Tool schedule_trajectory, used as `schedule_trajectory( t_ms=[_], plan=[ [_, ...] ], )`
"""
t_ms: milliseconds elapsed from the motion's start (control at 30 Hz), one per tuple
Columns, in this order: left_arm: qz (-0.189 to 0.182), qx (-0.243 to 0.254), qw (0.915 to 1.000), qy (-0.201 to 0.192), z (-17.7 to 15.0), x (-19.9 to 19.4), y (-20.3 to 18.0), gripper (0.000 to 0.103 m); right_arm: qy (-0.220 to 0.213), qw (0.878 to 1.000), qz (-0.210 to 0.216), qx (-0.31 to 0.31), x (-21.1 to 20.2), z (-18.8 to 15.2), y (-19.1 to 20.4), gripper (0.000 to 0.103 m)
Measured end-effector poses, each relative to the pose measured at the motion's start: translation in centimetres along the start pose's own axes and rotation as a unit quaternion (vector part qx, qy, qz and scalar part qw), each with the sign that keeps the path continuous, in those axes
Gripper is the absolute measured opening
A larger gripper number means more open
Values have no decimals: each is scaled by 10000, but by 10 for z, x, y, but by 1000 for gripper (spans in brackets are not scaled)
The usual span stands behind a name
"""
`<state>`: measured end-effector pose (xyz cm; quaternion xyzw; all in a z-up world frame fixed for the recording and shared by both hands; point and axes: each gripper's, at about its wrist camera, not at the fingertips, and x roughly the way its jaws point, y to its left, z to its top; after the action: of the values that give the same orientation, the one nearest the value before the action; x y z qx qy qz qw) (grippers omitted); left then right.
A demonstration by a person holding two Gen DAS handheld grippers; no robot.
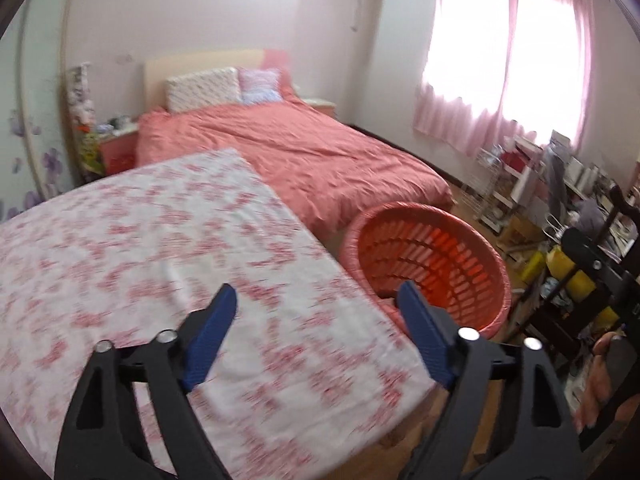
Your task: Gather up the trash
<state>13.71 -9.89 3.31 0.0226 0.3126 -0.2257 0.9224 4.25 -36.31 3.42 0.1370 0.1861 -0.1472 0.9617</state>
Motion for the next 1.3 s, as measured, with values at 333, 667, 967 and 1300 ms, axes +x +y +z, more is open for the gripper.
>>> schedule_trajectory(
  t_ms=[333,667,967,1300],
  plan=[
    [830,-359,9946,-517,-40,-67,26,100,-390,9961,-556,-570,-65,-32,42,99],
    [1365,-587,9855,-824,-74,-103,24,100,-489,9918,-902,-760,-107,-69,59,99],
    [1633,-674,9811,-793,-98,-108,25,100,-270,9892,-1010,-1029,-110,-87,79,99],
    [1676,-647,9811,-711,-108,-107,19,100,-128,9873,-1162,-1077,-103,-95,82,99]
  ],
)
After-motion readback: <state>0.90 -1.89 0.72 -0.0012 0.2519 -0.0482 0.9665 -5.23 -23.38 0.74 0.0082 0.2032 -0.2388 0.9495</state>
